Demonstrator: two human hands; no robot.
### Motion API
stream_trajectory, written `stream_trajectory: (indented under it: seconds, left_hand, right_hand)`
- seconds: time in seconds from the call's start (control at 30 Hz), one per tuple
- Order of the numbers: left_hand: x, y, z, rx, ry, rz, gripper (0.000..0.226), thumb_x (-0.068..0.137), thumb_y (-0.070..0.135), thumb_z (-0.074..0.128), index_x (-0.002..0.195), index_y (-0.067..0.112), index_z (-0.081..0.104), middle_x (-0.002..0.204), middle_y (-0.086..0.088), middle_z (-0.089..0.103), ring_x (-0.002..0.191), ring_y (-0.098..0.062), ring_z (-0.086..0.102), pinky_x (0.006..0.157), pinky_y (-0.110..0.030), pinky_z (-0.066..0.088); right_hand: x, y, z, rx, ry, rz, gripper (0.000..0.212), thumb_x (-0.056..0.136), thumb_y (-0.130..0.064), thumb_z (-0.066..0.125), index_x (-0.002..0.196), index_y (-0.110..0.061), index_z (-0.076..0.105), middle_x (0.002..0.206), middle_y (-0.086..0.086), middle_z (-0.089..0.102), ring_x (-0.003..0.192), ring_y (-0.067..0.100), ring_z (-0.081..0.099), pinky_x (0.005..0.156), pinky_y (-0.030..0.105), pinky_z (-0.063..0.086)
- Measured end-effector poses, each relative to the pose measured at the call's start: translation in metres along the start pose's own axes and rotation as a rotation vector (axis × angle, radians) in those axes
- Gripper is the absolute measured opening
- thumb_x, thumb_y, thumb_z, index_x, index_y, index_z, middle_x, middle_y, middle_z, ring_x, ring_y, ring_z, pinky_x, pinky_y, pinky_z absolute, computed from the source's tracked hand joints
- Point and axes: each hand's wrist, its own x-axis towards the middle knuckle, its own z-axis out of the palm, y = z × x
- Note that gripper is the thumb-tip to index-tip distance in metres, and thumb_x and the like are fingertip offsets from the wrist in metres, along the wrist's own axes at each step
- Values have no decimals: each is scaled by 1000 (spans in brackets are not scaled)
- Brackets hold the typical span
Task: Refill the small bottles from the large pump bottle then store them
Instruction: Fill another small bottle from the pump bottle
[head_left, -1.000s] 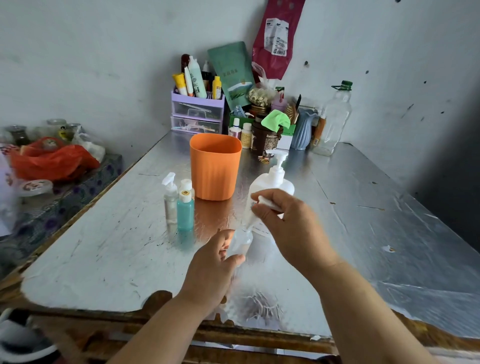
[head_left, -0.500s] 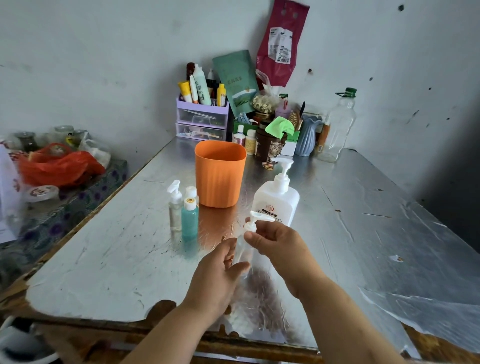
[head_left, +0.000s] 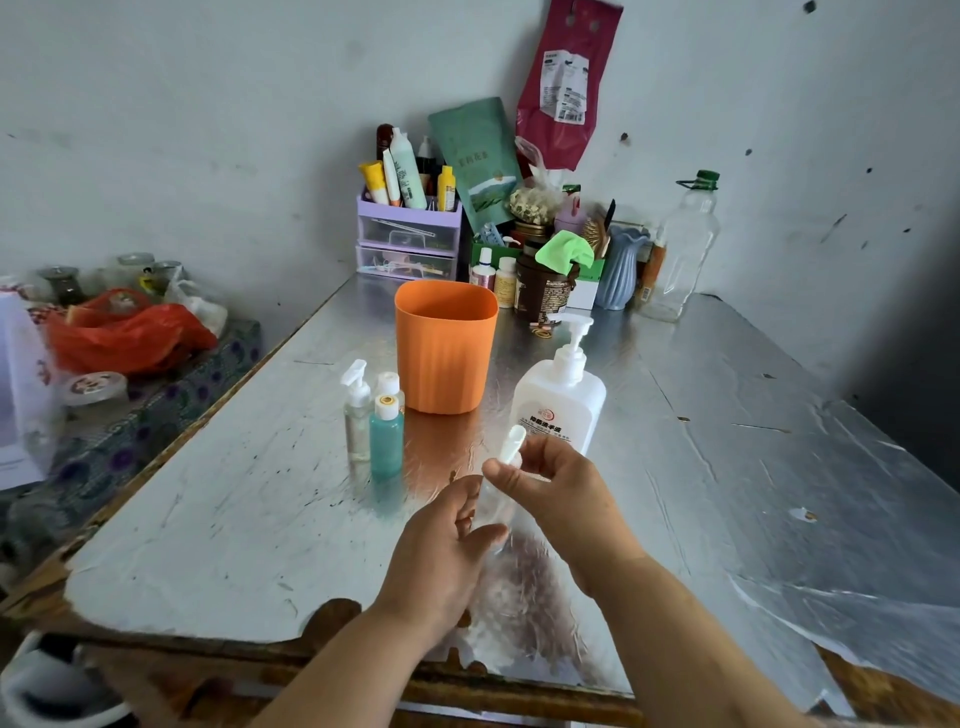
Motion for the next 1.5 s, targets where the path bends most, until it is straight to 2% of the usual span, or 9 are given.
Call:
stream_trajectory:
  seconds: [0.2, 0.3, 0.4, 0.53, 0.6, 0.77, 1.1, 1.27, 1.5]
  left_hand:
    - [0, 2, -1, -10, 1, -9, 55, 90, 28, 66, 141, 32, 45, 142, 13, 50, 133, -6, 46, 104, -19, 36]
    - [-1, 4, -1, 1, 3, 2, 53, 91, 28, 66, 139, 33, 46, 137, 19, 51, 129, -1, 46, 102, -16, 37]
    - [-1, 6, -2, 4, 11, 5, 50, 91, 26, 66, 137, 30, 48, 122, 28, 48, 123, 2, 48, 95, -10, 35]
    - [-1, 6, -2, -7, -11, -9, 55, 90, 26, 66, 141, 30, 45, 142, 15, 49, 133, -6, 45, 102, -17, 34]
    - [-2, 8, -2, 4, -8, -8, 54, 91, 27, 65, 141, 29, 45, 144, 10, 50, 134, -8, 46, 103, -18, 34]
    - [-4, 8, -2, -23, -13, -13, 54, 91, 24, 66, 141, 28, 45, 144, 10, 49, 134, -8, 45, 100, -15, 32]
    - [-3, 9, -3, -38, 0, 19, 41, 90, 21, 67, 115, 47, 47, 108, 41, 45, 101, 21, 44, 78, 6, 34]
    - [-2, 7, -3, -45, 5, 21, 42, 90, 19, 67, 112, 46, 44, 107, 42, 45, 97, 27, 44, 80, 5, 32]
    - [-1, 4, -2, -7, 17, 39, 44, 90, 23, 68, 129, 34, 51, 120, 27, 52, 117, 8, 48, 90, -3, 34]
  right_hand:
    - [-2, -3, 0, 51, 25, -2, 17, 78, -33, 77, 87, -24, 65, 87, -10, 66, 83, 5, 61, 75, 19, 45]
    - [-2, 1, 1, 34, 16, 2, 32, 71, -44, 79, 94, -28, 63, 100, -6, 65, 99, 9, 61, 87, 25, 48]
    - [-5, 1, 4, 71, -2, 8, 19, 80, -35, 73, 96, -29, 66, 104, -5, 67, 100, 13, 62, 86, 26, 49]
    - [-5, -2, 3, 22, 53, -5, 27, 76, -37, 78, 94, -27, 61, 96, -8, 63, 96, 8, 59, 82, 19, 45]
    - [-7, -2, 2, 29, 22, -23, 25, 78, -40, 75, 98, -31, 63, 102, -9, 64, 104, 9, 59, 89, 23, 46]
    - [-8, -3, 4, -8, 87, -16, 24, 78, -37, 76, 95, -26, 62, 95, -11, 63, 97, 6, 59, 76, 15, 43]
    - [-10, -3, 6, -20, 76, -6, 26, 79, -41, 73, 99, -31, 59, 101, -10, 63, 99, 5, 59, 84, 21, 45]
    - [-11, -2, 6, -8, 62, -12, 15, 82, -36, 71, 94, -30, 64, 96, -10, 66, 98, 8, 61, 83, 20, 44]
    - [-10, 2, 7, -13, 53, -5, 23, 82, -40, 71, 102, -31, 64, 105, -10, 65, 108, 10, 59, 93, 27, 47]
